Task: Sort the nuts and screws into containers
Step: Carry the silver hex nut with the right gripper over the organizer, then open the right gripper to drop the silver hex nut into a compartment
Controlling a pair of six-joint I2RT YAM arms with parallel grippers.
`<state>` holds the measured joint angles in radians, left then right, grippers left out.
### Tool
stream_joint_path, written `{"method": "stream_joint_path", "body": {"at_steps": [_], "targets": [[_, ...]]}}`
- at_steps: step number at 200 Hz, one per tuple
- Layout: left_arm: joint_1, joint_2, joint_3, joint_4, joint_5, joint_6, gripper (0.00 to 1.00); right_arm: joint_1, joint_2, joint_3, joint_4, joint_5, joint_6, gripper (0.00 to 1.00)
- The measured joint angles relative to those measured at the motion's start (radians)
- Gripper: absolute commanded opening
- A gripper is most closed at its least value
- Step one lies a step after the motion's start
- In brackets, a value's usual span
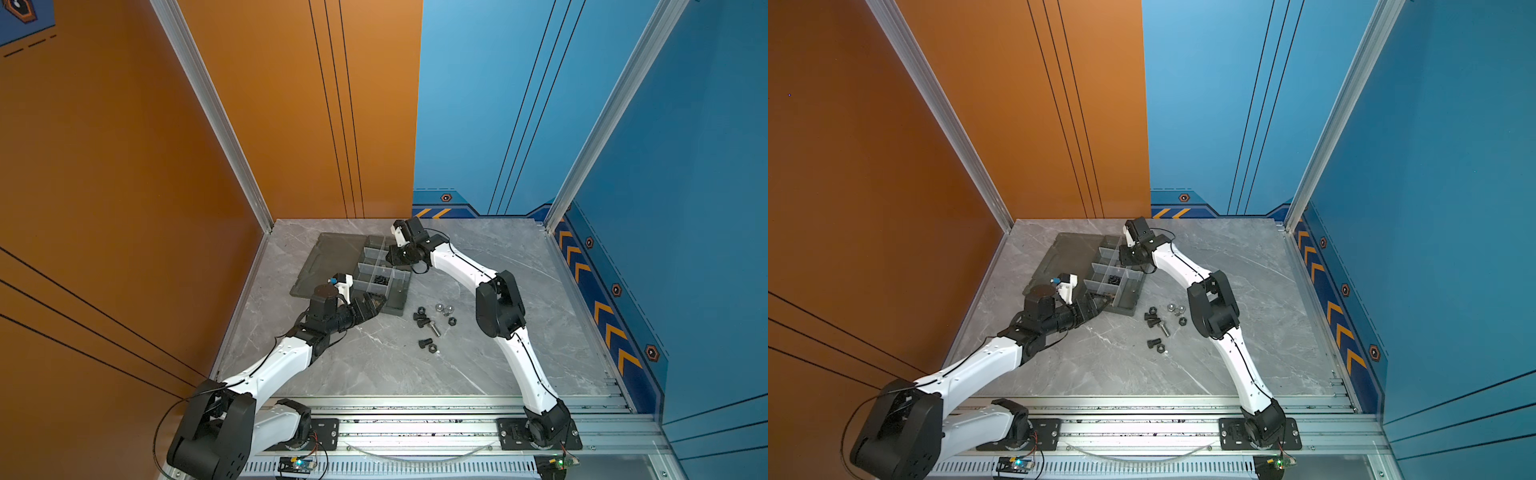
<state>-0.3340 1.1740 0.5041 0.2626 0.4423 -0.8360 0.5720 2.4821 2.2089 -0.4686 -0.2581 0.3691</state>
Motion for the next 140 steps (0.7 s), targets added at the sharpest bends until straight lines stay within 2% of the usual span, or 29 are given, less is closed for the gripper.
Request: {"method": "stream_joint_path", "body": {"at_steps": [20, 37, 59, 111, 140], "targets": [[0.0, -0.002, 0.0, -0.008, 0.0, 0.0, 0.98, 0.003, 0.012, 0.01, 0.008, 0.0, -0.002, 0.16], [0.0, -0.002, 0.0, -0.018, 0.0, 0.0, 0.98, 0.004, 0.012, 0.01, 0.007, 0.0, -0.003, 0.2], [0.0, -0.002, 0.0, -0.032, 0.0, 0.001, 0.98, 0.004, 0.012, 0.01, 0.007, -0.001, -0.003, 0.39], [0.0, -0.014, 0.0, -0.043, -0.001, 0.001, 0.98, 0.003, 0.001, 0.01, 0.0, -0.008, -0.015, 0.44], [0.0, -0.027, 0.0, -0.068, -0.001, 0.003, 0.98, -0.012, -0.079, -0.048, -0.054, -0.026, -0.059, 0.46]]}}
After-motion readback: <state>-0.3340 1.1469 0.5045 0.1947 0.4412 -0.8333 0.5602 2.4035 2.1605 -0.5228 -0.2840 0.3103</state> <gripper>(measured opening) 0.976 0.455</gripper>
